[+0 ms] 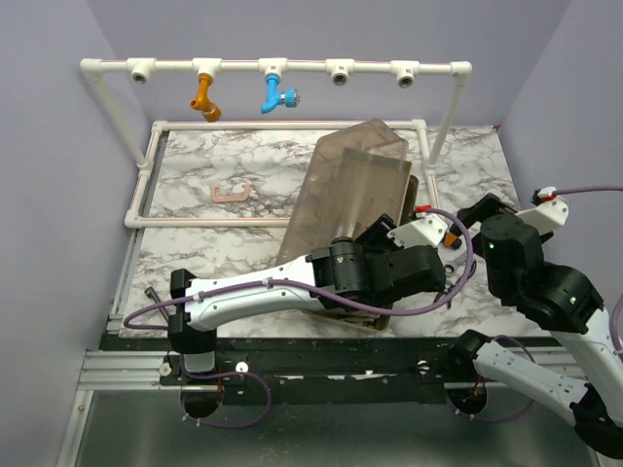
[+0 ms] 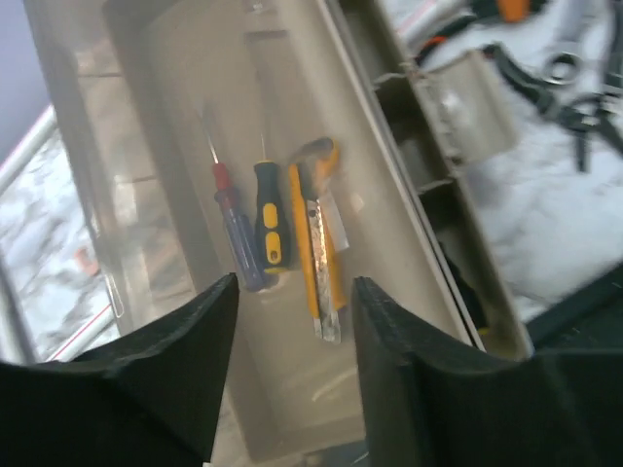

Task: Pack the tool kit

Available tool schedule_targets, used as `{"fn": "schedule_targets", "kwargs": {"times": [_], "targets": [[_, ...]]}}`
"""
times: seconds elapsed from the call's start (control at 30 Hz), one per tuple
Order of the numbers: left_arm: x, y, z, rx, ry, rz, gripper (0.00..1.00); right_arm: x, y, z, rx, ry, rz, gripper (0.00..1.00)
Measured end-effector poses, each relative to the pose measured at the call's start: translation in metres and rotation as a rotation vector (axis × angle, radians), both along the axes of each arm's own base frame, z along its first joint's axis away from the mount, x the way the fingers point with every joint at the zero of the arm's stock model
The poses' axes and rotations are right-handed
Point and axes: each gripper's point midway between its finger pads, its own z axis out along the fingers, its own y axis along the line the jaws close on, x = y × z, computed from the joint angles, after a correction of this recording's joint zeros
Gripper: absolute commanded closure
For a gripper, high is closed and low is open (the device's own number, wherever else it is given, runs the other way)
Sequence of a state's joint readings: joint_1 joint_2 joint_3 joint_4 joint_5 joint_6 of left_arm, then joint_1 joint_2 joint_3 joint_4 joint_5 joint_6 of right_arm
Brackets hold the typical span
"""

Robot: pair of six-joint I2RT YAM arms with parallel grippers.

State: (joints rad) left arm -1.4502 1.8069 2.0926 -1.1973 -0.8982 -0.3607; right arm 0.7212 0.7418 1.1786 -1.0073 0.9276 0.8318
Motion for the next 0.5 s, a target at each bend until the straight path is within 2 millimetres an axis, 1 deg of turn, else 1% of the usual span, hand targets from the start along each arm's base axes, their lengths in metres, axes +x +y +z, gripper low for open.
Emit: {"fn": "schedule_targets", "kwargs": {"times": [0.07,0.13,0.17,0.23,0.37,0.43,0.5], "targets": [[-0.013,-0.012,-0.007,-0.062,0.068,-0.059,0.43,-0.004,-0.006,0.01,0.005,-0.024,-0.012,0.07],[-0.025,-0.026,-0.004,-0.161,0.123,-0.116,0.42,-0.007,-0.011,0.017,0.009,-0.042,-0.02,0.07],[-0.029,-0.028,-0.004,-0.185,0.148,-0.136,0.42,-0.008,-0.013,0.02,0.012,-0.049,-0.023,0.07],[-0.032,-0.028,0.0,-0.237,0.187,-0.161,0.42,-0.011,-0.015,0.02,0.009,-0.047,-0.024,0.07],[-0.025,-0.022,0.011,-0.374,0.266,-0.191,0.42,-0.011,-0.014,0.015,-0.003,-0.03,-0.01,0.07],[-0.02,-0.016,0.015,-0.43,0.291,-0.202,0.39,-0.01,-0.008,0.009,-0.01,-0.004,0.017,0.07],[-0.021,-0.011,0.02,-0.475,0.314,-0.223,0.34,-0.007,0.004,-0.004,-0.021,0.044,0.064,0.07]]}}
